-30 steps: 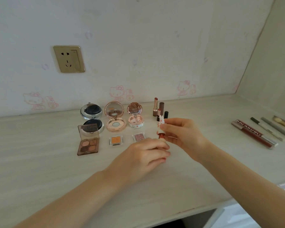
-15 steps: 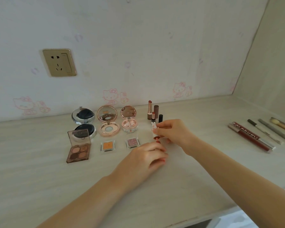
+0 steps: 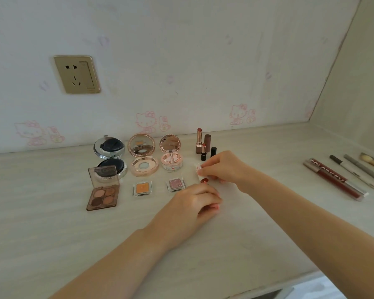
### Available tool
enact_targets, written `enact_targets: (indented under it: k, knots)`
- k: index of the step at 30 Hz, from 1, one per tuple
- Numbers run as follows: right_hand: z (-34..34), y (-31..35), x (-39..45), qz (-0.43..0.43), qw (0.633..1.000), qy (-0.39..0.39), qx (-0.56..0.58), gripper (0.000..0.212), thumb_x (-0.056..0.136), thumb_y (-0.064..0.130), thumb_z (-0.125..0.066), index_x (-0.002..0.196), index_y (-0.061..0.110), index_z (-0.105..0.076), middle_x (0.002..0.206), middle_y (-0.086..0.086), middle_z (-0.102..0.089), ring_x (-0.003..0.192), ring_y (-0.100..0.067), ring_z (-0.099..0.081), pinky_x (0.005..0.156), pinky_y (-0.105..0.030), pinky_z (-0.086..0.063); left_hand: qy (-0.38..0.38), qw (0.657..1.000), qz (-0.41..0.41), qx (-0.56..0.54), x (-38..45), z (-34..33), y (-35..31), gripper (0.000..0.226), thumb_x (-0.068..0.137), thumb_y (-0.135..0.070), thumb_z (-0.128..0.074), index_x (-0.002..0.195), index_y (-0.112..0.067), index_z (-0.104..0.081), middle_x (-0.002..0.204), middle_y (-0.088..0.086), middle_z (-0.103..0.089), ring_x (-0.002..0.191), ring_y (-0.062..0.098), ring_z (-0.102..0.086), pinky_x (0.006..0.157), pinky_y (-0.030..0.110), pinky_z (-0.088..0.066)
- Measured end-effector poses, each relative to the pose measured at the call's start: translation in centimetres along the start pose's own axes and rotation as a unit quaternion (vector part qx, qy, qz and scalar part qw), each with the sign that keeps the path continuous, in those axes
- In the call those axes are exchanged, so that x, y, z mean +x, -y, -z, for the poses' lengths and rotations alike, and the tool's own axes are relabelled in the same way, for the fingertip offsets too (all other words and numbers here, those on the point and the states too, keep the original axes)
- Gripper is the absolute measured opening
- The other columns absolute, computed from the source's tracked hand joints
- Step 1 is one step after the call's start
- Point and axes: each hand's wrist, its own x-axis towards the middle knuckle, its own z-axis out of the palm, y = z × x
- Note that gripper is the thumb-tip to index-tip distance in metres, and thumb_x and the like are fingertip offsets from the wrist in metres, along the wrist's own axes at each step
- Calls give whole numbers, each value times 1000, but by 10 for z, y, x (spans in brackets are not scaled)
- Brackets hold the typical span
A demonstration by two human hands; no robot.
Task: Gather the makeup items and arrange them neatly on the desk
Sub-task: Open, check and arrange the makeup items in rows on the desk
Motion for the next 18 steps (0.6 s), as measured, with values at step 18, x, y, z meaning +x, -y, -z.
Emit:
enact_targets:
  k: [18]
  knots:
    - [-4, -2, 3, 25, 999, -4, -39, 22, 79, 27, -75, 94, 13, -68, 81, 0, -60, 71, -13, -52, 60, -23, -42, -11, 1000, 20, 1, -8, 3, -1, 21, 86, -21, -68, 106, -18, -72, 111, -11, -63, 98, 4, -60, 86, 22, -48]
